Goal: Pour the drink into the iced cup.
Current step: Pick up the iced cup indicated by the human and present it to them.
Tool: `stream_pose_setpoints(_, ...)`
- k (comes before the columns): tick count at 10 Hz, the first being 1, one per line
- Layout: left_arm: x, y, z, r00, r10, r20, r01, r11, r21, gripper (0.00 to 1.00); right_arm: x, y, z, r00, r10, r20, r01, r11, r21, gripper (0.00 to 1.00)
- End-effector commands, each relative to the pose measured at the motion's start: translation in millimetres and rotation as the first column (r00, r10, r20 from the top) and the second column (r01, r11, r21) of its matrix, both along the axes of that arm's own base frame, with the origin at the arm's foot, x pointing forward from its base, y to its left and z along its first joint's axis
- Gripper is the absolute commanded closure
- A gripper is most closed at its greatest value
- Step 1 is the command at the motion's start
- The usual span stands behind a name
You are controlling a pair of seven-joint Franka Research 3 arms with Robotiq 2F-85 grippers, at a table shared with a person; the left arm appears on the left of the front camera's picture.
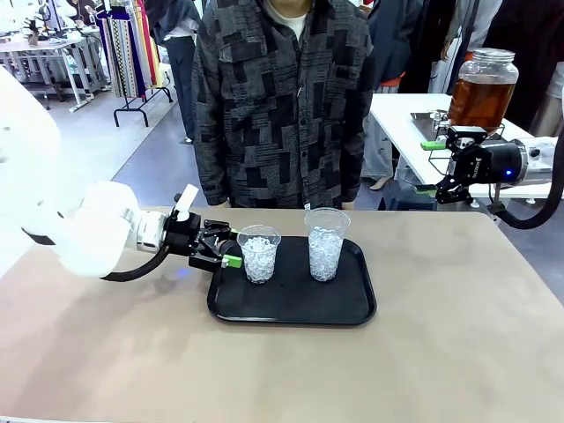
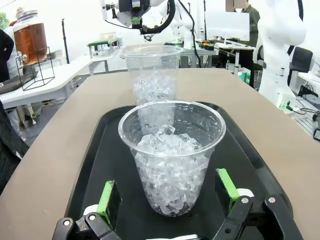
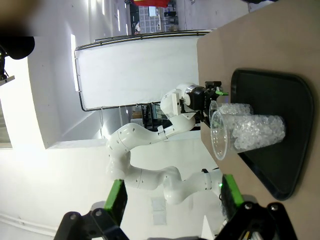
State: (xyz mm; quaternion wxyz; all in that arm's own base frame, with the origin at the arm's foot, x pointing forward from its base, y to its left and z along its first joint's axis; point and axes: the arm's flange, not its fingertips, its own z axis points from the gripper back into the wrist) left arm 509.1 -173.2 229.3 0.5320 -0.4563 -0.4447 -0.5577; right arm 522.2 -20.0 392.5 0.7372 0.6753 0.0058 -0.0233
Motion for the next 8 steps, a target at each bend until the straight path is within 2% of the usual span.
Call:
stream_pose_setpoints(1,8,-9,0,1.0,0.014,-0.008,-0.014,1.0,0.001,0.0,1,0,1,1.0,-0.004,0.004,0.004,1.0,-0.003,0.0)
stream_pose_setpoints(8,9,-34,-2,0.999,-0.004,-0.034,0.004,1.0,0.002,0.0,1,0,1,1.0,-0.004,0.004,0.004,1.0,-0.003,0.0)
